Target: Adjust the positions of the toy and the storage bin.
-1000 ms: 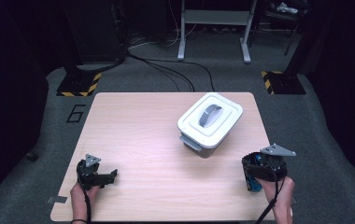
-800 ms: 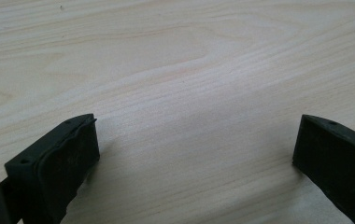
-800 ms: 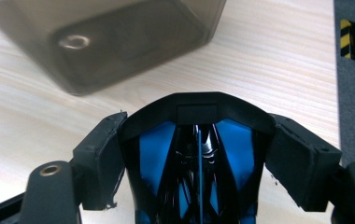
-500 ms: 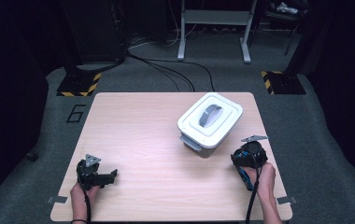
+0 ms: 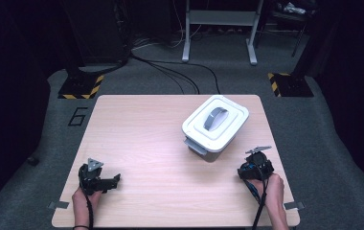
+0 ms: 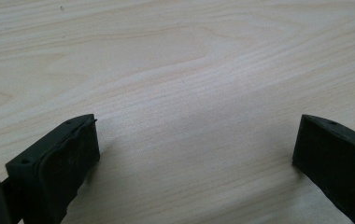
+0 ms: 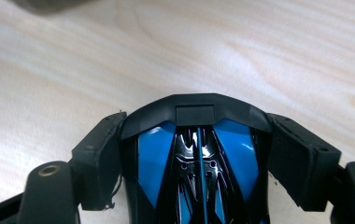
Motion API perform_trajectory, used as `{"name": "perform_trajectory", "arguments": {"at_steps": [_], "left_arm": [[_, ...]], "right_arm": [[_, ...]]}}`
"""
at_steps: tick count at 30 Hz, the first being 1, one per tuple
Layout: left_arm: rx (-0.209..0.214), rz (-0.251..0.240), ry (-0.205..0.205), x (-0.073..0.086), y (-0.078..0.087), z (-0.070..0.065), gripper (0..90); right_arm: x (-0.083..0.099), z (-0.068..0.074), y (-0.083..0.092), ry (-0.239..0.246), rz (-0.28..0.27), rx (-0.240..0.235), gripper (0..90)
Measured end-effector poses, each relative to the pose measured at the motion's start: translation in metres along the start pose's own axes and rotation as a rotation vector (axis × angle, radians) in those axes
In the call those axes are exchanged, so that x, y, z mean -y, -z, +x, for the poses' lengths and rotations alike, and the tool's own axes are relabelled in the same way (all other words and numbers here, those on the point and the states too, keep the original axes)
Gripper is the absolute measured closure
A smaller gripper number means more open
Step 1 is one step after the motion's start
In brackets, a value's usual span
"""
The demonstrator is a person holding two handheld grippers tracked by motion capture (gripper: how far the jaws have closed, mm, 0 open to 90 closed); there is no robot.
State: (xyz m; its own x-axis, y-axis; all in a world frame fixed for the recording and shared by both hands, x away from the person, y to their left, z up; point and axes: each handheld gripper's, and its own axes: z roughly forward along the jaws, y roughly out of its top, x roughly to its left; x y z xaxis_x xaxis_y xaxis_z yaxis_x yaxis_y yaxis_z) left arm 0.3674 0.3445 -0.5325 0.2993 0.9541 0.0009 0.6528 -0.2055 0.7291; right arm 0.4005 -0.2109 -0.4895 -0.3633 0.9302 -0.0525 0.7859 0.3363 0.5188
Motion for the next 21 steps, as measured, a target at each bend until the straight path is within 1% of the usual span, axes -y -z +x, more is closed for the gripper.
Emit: {"name": "perform_trajectory", "arguments": {"at_steps": [1,2,4,6,7,8,9,10,11,13,16,19,20,21], "left_arm": [[0.0,0.0,0.0,0.0,0.0,0.0,0.5],[0.0,0.001,0.0,0.0,0.0,0.0,0.5],[0.0,0.0,0.0,0.0,0.0,0.0,0.5],[0.0,0.0,0.0,0.0,0.0,0.0,0.5],[0.0,0.0,0.0,0.0,0.0,0.0,0.5],[0.0,0.0,0.0,0.0,0.0,0.0,0.5],[0.0,0.0,0.0,0.0,0.0,0.0,0.5],[0.0,0.0,0.0,0.0,0.0,0.0,0.4],[0.0,0.0,0.0,0.0,0.0,0.0,0.5],[0.0,0.0,0.0,0.0,0.0,0.0,0.5],[0.0,0.0,0.0,0.0,0.0,0.0,0.5],[0.0,0.0,0.0,0.0,0.0,0.0,0.5],[0.0,0.0,0.0,0.0,0.0,0.0,0.5],[0.0,0.0,0.0,0.0,0.0,0.0,0.5]], "right_arm": [[0.002,0.0,-0.001,0.007,0.003,-0.002,24.3],[0.004,0.0,-0.001,0.007,-0.011,-0.001,24.2],[0.004,-0.001,-0.001,0.0,-0.01,-0.013,23.6],[0.003,-0.001,-0.001,-0.007,-0.014,-0.015,22.6],[0.003,-0.001,-0.001,-0.017,-0.016,-0.021,20.8],[0.003,-0.001,-0.001,-0.022,-0.027,-0.031,16.9],[0.002,-0.002,0.0,-0.029,-0.026,-0.043,13.2],[0.0,-0.002,0.004,-0.032,-0.038,-0.055,11.5],[0.0,-0.002,0.004,-0.032,-0.038,-0.055,11.5],[-0.003,0.001,0.011,-0.021,-0.066,-0.063,9.2],[-0.007,0.003,0.017,-0.017,-0.084,-0.071,8.9],[-0.013,0.007,0.027,-0.01,-0.119,-0.074,9.0],[-0.018,0.01,0.034,-0.003,-0.141,-0.087,9.3],[-0.018,0.01,0.034,-0.003,-0.141,-0.087,9.3]]}}
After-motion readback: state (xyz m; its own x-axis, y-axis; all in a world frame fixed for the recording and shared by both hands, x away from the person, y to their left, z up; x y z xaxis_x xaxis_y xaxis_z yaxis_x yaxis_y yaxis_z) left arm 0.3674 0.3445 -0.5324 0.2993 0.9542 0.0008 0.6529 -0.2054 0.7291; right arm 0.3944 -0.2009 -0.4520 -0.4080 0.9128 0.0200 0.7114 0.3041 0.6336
